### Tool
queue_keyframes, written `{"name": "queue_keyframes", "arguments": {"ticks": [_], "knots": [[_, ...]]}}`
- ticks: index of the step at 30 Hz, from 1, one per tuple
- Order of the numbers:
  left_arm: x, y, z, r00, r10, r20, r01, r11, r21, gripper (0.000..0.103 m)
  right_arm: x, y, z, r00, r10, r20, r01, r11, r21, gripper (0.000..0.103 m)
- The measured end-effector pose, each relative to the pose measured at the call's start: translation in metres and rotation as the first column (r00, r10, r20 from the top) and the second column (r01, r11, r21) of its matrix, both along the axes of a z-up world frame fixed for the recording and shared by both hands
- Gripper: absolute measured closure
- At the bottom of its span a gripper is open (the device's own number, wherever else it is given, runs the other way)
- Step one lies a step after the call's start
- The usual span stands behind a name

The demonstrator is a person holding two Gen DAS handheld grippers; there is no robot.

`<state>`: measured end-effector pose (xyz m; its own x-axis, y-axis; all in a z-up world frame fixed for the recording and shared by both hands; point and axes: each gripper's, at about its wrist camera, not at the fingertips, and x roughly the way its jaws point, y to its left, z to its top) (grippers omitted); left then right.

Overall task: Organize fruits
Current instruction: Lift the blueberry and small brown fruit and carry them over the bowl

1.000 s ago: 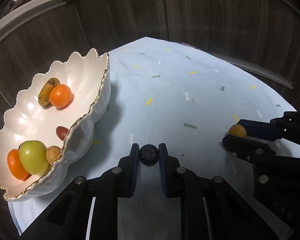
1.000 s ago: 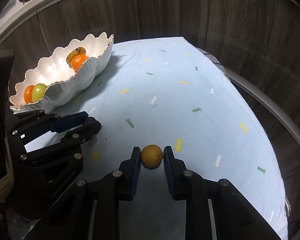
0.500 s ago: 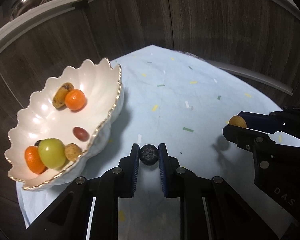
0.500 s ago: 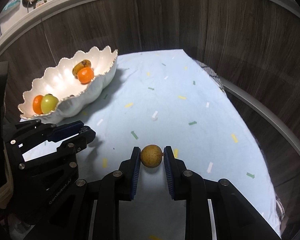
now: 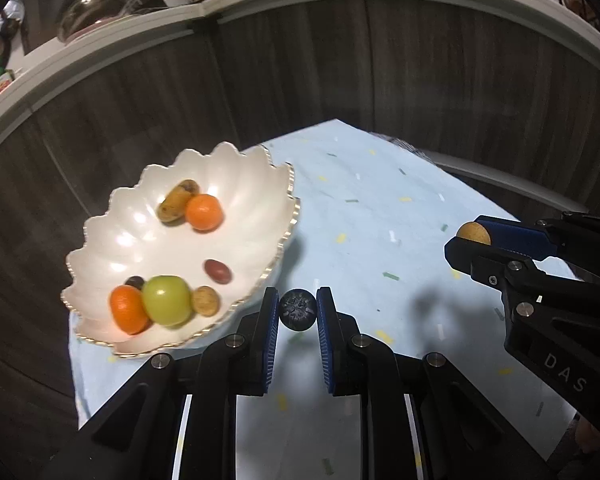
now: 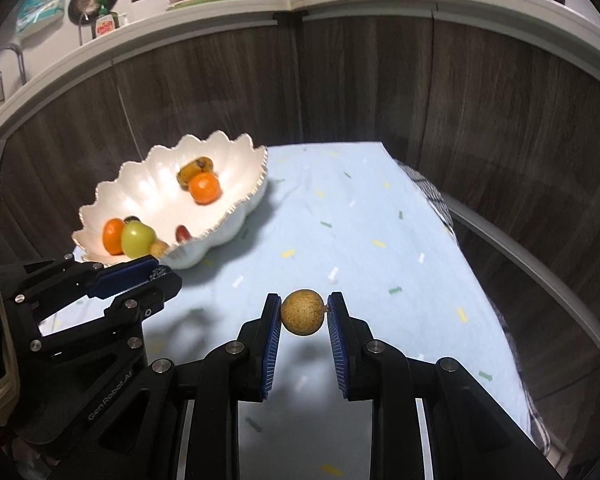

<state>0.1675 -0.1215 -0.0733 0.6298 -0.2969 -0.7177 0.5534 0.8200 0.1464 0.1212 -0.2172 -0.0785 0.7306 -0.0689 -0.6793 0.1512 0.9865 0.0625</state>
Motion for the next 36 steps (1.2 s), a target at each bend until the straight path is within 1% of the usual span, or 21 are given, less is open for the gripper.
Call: {"name": "queue_keyframes", "arguments": {"ticks": [9,17,24,36], "knots": [[0.013,0.031,0.023,0.997,0.074,0.029,-0.074,0.997,-0.021,0.083,0.019,0.018,0.024,0.998,0.050,0.041,-0.050,0.999,-0.002,0.078],[0.033,0.055,0.036,0.989,0.138,0.047,-0.135,0.990,-0.046,0.083,0.045,0.033,0.038,0.994,0.086,0.069,-0.085,0.996,-0.006,0.078],[0.052,0.070,0.037,0.982,0.184,0.048,-0.181,0.982,-0.061,0.083,0.072,0.045,0.043,0.990,0.117,0.076,-0.116,0.993,-0.012,0.078],[0.095,0.089,0.025,0.969,0.245,0.031,-0.243,0.968,-0.070,0.083,0.123,0.065,0.035,0.985,0.171,0.035,-0.170,0.985,-0.026,0.078]]}}
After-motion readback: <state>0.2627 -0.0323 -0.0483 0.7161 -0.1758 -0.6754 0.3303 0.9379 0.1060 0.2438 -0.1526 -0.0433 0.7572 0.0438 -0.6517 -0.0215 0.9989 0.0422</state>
